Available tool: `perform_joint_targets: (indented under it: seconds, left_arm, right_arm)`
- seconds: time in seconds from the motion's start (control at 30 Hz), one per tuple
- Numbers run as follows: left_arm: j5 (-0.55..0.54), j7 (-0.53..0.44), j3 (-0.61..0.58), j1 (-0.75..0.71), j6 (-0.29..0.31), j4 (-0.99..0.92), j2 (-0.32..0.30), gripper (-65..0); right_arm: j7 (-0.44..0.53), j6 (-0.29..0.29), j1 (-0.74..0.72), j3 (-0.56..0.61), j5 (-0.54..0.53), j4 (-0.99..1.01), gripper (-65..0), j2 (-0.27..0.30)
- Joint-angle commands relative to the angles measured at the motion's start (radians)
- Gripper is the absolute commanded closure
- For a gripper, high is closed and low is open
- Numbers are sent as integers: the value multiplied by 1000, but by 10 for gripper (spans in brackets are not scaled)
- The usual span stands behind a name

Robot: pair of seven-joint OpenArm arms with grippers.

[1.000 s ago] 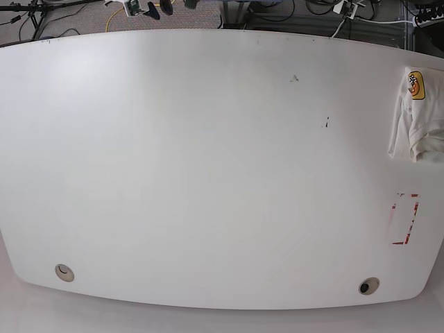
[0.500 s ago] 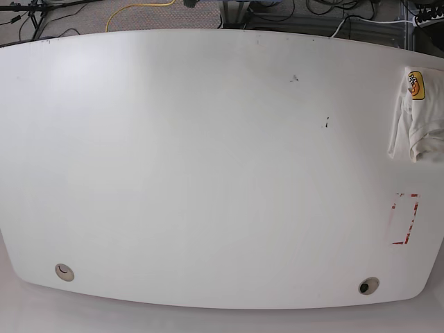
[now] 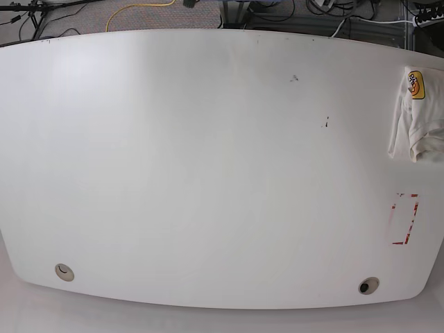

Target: Fold the T-shirt properly

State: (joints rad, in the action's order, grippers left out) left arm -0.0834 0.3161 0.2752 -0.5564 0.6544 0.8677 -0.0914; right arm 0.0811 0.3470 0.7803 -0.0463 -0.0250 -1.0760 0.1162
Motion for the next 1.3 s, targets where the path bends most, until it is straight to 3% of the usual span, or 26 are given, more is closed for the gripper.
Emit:
perform_joint_targets:
  seconds: [0.0,0.43,0.7,0.97,1.27]
  left_arm:
    - [14,-53,-43,23,-8,-91,-28,-300]
    - [52,-243,-213,224,-256,-488,-44,-303]
    - [50,-285,-324,307,-430,-631,-38,-304]
    - [50,-285,-333,359,-503,-640,-17,-306]
    - [50,-283,-333,378,-509,-640,-17,-306]
  right_arm:
    - [6,8,-25,-4,-8,61,-165,4]
    - [13,8,-232,-2,-2,392,-165,4]
    - [13,7,-321,-2,-2,504,-165,4]
    - [7,7,-425,0,0,642,-165,3]
    - [6,7,-482,0,0,715,-170,4]
